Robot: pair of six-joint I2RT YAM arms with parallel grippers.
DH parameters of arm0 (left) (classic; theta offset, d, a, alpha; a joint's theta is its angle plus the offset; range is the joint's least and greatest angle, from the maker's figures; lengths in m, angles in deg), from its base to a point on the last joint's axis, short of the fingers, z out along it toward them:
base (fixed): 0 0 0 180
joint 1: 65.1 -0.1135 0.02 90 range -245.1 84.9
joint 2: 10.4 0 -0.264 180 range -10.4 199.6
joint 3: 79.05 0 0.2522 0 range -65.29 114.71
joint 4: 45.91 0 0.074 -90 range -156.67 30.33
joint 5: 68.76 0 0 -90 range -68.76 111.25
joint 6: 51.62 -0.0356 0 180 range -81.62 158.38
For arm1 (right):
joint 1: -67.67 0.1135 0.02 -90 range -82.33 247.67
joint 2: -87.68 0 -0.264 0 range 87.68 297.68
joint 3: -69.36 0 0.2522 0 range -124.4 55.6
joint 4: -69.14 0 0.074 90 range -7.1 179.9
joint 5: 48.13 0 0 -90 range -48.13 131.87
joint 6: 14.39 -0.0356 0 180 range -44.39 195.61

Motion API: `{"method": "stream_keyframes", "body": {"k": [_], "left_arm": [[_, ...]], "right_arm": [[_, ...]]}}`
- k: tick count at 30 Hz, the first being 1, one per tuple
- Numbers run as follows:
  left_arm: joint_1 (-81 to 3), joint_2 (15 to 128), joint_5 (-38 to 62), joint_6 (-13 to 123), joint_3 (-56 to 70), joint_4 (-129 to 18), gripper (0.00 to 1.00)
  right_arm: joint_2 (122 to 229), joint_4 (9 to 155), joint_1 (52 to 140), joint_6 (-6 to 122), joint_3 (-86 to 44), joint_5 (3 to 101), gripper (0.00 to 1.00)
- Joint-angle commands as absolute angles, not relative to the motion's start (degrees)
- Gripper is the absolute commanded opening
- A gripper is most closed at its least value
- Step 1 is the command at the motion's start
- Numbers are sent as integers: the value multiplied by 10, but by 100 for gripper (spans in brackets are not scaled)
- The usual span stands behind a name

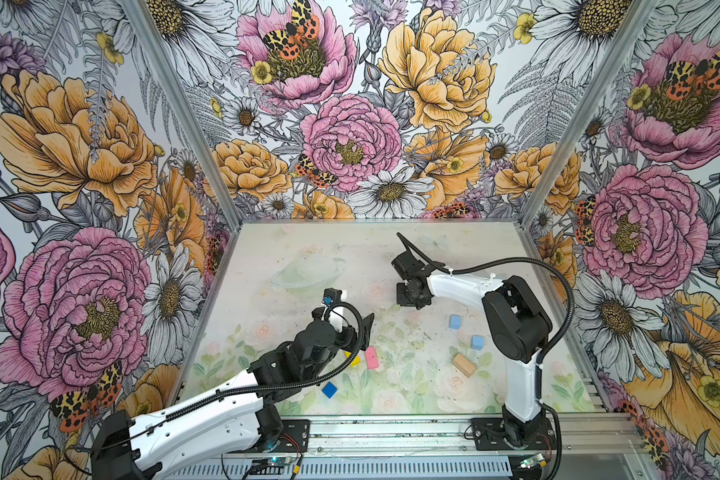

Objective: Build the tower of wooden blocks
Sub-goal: 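Open the right gripper and move it toward the natural-wood block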

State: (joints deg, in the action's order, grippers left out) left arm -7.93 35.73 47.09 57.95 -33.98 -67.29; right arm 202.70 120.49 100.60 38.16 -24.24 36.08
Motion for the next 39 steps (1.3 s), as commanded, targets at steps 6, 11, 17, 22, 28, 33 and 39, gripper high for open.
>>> {"method": "stream_keyframes", "body": {"k": [6, 11, 17, 22, 28, 33, 39], "left_arm": [[-84, 356, 465, 566, -305, -689, 99], [-84, 355, 460, 566, -293, -706, 99], [-84, 356, 456, 567, -273, -716, 99], [-79, 343, 446, 580, -277, -718, 99], [-57, 312, 463, 591, -296, -740, 98], [-34, 304, 475, 609, -300, -734, 98], [3, 329, 483, 613, -285, -720, 98]], "right_arm": [[2059, 1232, 1001, 395, -252, 354, 33], [2052, 1236, 1000, 403, -254, 355, 55], [1999, 1243, 1001, 408, -247, 344, 64], [1915, 1249, 1007, 409, -223, 340, 63], [1786, 1263, 1005, 416, -146, 331, 64], [1672, 1275, 1002, 404, -56, 332, 65], [1560, 1295, 994, 382, 35, 324, 66]]}}
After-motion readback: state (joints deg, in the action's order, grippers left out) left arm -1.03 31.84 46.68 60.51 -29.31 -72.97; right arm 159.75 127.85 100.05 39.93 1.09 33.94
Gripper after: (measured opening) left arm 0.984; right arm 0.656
